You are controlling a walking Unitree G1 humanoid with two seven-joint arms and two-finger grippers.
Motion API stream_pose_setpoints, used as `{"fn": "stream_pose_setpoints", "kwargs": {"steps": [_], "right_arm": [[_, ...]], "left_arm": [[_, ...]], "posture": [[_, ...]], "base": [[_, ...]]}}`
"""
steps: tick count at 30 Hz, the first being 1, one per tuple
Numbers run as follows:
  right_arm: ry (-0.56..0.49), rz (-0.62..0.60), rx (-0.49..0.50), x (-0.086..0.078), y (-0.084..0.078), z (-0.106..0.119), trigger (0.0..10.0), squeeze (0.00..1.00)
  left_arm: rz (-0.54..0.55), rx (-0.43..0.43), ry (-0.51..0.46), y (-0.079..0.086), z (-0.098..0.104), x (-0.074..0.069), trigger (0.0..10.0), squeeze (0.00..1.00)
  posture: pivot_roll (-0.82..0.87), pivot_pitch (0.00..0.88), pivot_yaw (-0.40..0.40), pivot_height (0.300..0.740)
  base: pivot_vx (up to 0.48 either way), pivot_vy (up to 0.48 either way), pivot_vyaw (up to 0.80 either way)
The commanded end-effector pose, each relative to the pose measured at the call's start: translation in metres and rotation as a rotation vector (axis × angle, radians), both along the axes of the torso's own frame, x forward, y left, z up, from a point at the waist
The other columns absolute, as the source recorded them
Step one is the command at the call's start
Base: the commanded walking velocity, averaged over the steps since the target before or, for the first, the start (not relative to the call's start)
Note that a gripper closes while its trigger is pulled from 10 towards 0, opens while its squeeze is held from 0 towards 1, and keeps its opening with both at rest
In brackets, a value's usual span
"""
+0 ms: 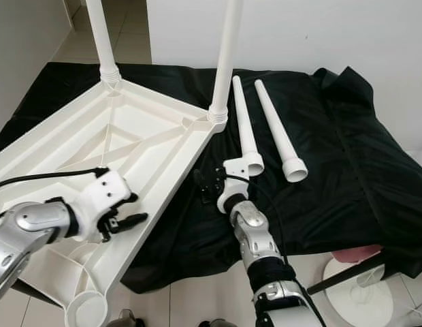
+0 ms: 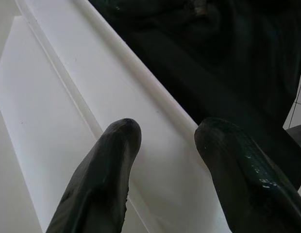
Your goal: Building children table
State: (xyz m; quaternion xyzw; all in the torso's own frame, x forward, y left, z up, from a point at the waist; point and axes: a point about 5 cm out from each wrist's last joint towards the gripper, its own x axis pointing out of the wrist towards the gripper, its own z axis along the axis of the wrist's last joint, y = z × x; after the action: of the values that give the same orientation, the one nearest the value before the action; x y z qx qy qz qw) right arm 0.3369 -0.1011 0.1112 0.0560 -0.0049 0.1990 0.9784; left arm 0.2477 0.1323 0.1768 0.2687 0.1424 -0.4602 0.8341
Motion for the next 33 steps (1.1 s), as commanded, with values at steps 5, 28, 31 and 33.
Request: {"fn": "stream_pose_setpoints", "kwargs": {"steps": [5, 28, 31, 33], "right_arm": [[0.001, -0.025, -0.039, 0.004, -0.003, -0.002, 10.0, 0.00], [-0.013, -0.049, -0.087, 0.011, -0.001, 0.005, 10.0, 0.00], [-0.018, -0.048, -0.091, 0.013, -0.001, 0.006, 10.0, 0.00], [-0.020, -0.045, -0.091, 0.013, 0.001, 0.007, 10.0, 0.00]], "left_arm": [[0.043, -0.070, -0.082, -0.001, 0.023, 0.011, 10.0, 0.00], [0.265, 0.214, -0.032, 0.077, -0.001, 0.009, 10.0, 0.00], [0.279, 0.210, -0.038, 0.079, 0.000, 0.009, 10.0, 0.00], [0.324, 0.165, -0.078, 0.083, 0.009, 0.014, 10.0, 0.00]], "posture": [[0.10, 0.050, -0.049, 0.740], [0.11, 0.083, -0.064, 0.740], [0.11, 0.085, -0.070, 0.740], [0.11, 0.089, -0.075, 0.740]], "base": [[0.000, 0.000, 0.00], [0.000, 0.000, 0.00], [0.000, 0.000, 0.00], [0.000, 0.000, 0.00]]}}
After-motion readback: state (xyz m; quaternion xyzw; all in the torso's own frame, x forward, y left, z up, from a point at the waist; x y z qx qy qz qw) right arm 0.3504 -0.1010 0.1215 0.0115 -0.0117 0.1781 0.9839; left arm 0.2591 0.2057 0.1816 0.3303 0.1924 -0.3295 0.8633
